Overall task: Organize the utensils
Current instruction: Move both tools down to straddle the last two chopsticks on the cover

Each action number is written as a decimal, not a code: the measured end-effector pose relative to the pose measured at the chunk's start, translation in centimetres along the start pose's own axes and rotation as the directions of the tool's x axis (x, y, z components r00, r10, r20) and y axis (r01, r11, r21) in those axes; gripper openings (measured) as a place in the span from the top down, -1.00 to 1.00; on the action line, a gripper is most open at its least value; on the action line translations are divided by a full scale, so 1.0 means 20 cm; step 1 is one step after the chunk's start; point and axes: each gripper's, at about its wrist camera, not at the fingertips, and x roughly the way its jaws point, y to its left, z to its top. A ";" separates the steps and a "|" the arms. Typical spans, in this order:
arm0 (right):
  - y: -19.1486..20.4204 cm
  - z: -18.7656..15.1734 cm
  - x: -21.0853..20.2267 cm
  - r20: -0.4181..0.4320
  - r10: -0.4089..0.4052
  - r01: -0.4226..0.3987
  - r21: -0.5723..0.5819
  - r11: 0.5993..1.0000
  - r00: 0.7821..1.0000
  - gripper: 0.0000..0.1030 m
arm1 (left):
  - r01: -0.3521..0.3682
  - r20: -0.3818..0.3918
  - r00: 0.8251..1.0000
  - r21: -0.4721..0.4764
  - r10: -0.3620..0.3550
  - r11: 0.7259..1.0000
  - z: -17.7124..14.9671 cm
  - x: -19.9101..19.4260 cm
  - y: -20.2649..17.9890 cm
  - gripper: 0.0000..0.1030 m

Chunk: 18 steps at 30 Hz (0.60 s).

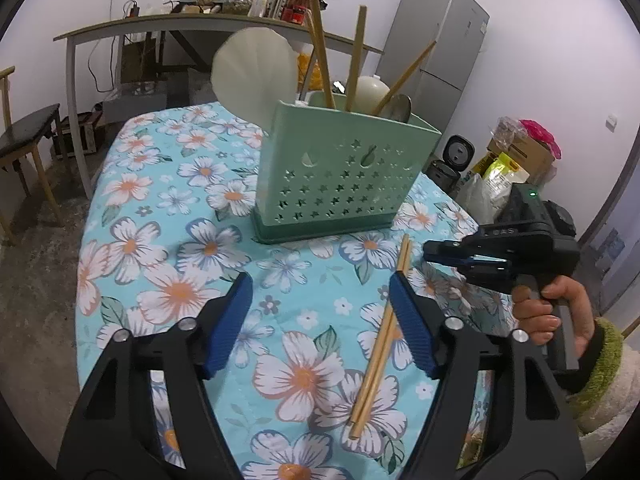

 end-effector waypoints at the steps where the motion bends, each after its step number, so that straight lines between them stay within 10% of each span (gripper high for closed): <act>1: -0.01 0.00 0.01 -0.003 0.008 -0.008 0.012 1.000 1.000 0.80 | 0.003 -0.004 1.000 0.002 -0.003 1.000 0.00 0.00 -0.01 -0.20; 18: -0.12 0.03 0.08 -0.008 0.065 -0.064 0.092 0.994 0.998 0.94 | 0.036 -0.048 0.998 0.011 -0.035 0.999 0.00 0.06 -0.06 0.04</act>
